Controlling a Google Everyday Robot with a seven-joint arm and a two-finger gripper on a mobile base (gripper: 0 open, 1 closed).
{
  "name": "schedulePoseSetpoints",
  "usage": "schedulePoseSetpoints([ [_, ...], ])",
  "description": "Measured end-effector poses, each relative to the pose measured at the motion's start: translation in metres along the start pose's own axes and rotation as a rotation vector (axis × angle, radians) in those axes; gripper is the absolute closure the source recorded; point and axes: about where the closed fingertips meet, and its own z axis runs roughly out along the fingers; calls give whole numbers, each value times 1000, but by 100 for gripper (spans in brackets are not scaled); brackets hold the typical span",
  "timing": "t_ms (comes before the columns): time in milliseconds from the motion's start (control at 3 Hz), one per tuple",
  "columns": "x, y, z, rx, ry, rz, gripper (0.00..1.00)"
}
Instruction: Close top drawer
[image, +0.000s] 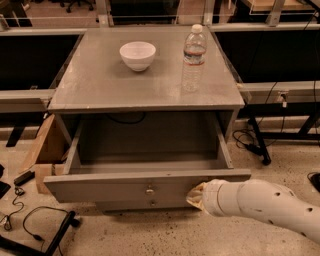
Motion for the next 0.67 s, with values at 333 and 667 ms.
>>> schedulePoseSetpoints([
  [333,2,33,-10,-13,13,12,100],
  [667,4,78,-16,-50,22,8,100],
])
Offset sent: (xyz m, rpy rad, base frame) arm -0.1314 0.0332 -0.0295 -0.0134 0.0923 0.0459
